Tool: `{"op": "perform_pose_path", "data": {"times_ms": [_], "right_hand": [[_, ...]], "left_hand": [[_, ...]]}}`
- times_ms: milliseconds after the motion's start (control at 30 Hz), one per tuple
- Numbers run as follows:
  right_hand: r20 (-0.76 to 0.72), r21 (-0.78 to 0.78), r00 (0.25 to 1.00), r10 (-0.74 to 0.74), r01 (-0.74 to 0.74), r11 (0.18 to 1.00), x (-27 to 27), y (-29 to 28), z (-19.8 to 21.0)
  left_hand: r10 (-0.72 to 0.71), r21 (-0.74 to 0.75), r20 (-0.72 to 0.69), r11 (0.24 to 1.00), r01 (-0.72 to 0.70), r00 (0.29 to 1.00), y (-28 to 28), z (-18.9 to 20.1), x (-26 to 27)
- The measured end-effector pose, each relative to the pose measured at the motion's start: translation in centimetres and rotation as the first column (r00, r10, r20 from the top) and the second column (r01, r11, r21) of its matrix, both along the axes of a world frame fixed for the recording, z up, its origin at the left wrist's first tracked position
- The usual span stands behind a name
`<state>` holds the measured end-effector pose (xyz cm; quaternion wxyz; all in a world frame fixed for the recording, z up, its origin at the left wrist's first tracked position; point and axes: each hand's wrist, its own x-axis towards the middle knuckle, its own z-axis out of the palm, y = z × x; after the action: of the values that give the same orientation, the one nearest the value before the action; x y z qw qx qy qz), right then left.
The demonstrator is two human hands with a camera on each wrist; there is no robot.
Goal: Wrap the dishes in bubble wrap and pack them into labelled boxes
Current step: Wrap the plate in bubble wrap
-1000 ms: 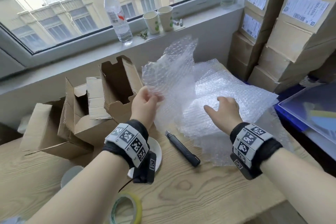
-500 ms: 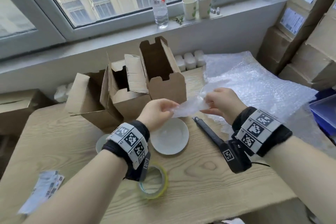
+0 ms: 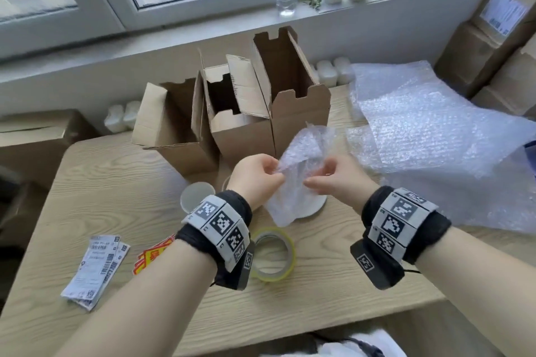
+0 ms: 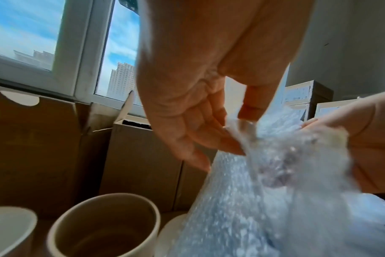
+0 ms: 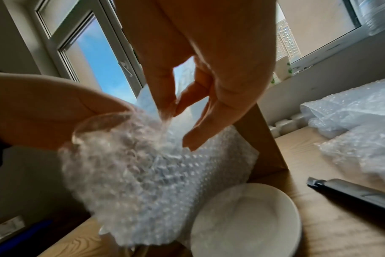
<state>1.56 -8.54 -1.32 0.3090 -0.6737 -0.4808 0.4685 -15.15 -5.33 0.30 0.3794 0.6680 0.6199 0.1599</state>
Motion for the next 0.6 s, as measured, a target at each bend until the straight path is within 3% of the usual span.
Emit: {"op": "perform_pose_path", "data": {"times_ms": [100,233,333,433,533,600], "right_hand": [[-0.063,-0.038,0.991,-0.122,0.12,0.992,0.4,0.0,-1.1],[-0.149,-0.111,0.973,-0.177,0.162,0.981,1.0,0.1,-2.4],[-0.335,-0.243,0.881,-0.336,0.263,0.933,1.8,1.1,-3.7],[-0.274,-0.356,0.85,-0.45,0.345,0.868,2.7,2.3,-5.7],[-0.123,-0.451,0.916,-0.383,0.292,0.844,2.8,2.9,-8.5],[-0.125,-0.489,0.928,-0.351,0.25,0.836,2.6,3.1,-10.0]], "left_hand": [[0.103,0.099,-0.07,0.99,-0.096,0.992,0.4,-1.2,-1.8],[0.167,0.035,-0.016,0.985,-0.167,0.986,0.6,-2.5,-2.8],[0.198,-0.015,0.022,0.98,-0.198,0.98,0.5,-3.1,-2.5],[0.239,-0.041,0.041,0.971,-0.237,0.97,0.2,-3.8,-1.8],[0.261,-0.086,0.022,0.962,-0.258,0.965,-0.3,-4.3,-1.1],[0.301,-0.124,0.017,0.947,-0.297,0.953,-0.6,-4.7,-0.9]]}}
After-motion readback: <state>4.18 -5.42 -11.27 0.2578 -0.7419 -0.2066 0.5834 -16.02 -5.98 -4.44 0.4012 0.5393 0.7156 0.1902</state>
